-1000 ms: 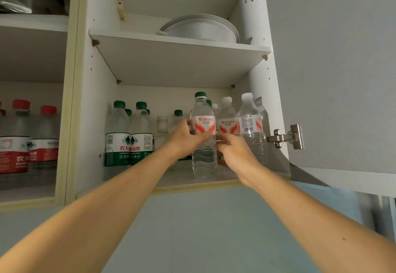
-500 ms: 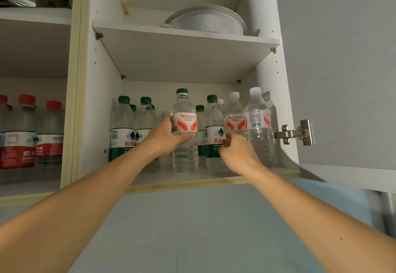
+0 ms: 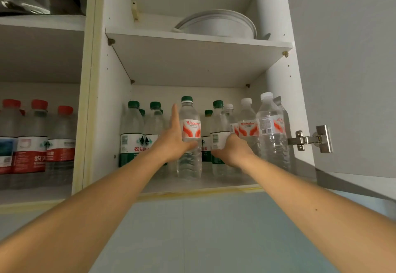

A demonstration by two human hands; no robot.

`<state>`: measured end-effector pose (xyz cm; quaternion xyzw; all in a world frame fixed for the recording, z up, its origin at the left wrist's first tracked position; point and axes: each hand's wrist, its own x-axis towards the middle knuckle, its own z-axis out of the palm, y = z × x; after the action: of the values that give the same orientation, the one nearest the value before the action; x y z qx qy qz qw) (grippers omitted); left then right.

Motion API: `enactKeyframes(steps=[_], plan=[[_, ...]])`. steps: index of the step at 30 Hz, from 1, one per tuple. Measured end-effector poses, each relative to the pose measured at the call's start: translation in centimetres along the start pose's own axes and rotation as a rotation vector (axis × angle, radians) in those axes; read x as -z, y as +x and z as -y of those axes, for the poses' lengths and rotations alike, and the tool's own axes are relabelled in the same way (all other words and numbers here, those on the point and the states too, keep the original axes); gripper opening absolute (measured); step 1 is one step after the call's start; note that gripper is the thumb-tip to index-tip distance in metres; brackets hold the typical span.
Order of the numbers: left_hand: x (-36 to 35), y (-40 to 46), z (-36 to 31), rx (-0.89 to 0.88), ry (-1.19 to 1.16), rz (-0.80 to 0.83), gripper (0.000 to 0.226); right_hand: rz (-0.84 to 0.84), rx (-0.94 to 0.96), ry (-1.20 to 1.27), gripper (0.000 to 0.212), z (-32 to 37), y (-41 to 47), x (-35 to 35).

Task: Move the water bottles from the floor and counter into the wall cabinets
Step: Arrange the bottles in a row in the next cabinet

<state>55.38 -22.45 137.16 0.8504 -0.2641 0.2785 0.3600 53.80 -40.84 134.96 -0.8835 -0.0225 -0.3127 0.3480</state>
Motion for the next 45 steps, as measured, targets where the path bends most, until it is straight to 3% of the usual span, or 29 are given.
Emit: enactKeyframes(steps=[6,11,17,22,27,36,45], plan=[[1.3,2.5,-0.9,-0.07,0.205,-0.041,0.135,0.188,0.016,0.04,0.036,-0.2,2.3,-0.5],[2.8,4.6,-1.7,-0.077,0.41,0.087,0.126,0.262,0.102,0.073,0.016,-0.4,3.1,-1.4],[3.8,6.8,-1.2,-0.08,0.631,0.115,0.112,0.257,0.141,0.164,0.038,-1.4,3.9,-2.3],[4.4,8.0,0.6,-0.09,0.858,0.078,0.11,0.255,0.186,0.174,0.035,-2.1,4.3,-2.6],[4.4,8.4,1.3,-0.152,0.953,0.026,0.105,0.241,0.209,0.165,0.035,-2.3,4.2,-2.5],[4.3,8.1,1.4,-0.137,0.991,0.064,0.107,0.241,0.213,0.141,0.018,-1.9,4.5,-3.3],[4.3,7.7,2.5,-0.18,1.014,0.051,0.111,0.244,0.196,0.153,0.028,-1.5,4.5,-3.8]])
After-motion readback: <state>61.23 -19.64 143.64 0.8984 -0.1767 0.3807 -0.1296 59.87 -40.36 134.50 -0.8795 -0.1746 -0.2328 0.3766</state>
